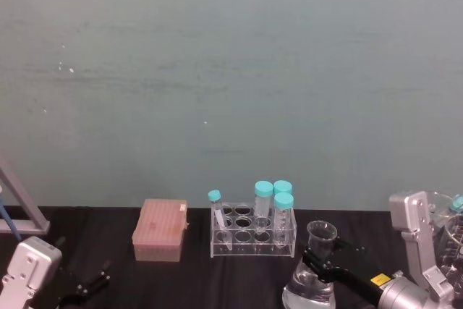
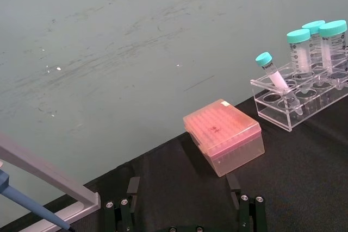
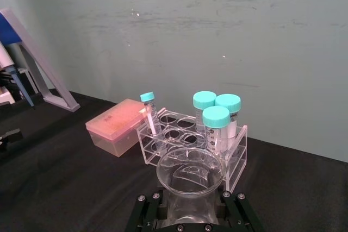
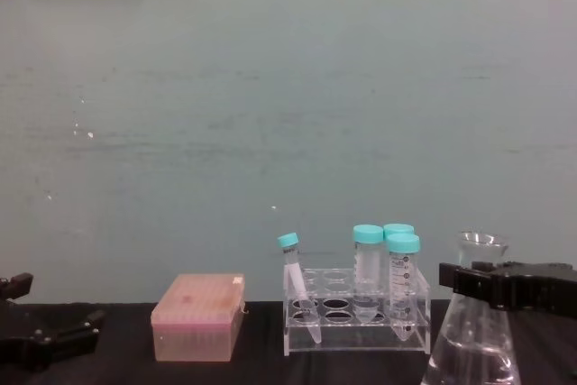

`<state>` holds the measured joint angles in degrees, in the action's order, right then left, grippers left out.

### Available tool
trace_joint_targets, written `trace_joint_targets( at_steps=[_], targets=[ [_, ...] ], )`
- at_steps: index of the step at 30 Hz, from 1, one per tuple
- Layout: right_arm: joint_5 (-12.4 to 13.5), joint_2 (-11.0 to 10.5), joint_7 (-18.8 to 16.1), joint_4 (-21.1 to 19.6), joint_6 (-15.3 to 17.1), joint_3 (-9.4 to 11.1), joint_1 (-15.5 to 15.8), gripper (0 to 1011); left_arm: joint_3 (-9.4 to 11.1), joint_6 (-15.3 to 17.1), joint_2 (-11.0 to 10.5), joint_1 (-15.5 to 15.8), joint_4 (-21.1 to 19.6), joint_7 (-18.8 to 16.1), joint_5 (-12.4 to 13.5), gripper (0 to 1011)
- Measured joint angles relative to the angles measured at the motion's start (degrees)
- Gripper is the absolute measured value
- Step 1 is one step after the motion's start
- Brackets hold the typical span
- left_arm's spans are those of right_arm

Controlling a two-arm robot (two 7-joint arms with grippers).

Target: Pick up the beaker with the right gripper, shake it three times, and then put it down.

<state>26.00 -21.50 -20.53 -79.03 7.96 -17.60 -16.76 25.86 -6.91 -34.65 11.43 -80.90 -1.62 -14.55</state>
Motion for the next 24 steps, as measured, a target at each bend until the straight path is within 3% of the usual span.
trace_joint_targets(
  at_steps=[24],
  targets=[
    [-0.25, 0.34, -0.2, 1.39, -0.2, -0.27, -0.75, 456, 0.0, 0.0, 0.0, 0.0, 0.0, 0.0, 0.0, 1000]
  ],
)
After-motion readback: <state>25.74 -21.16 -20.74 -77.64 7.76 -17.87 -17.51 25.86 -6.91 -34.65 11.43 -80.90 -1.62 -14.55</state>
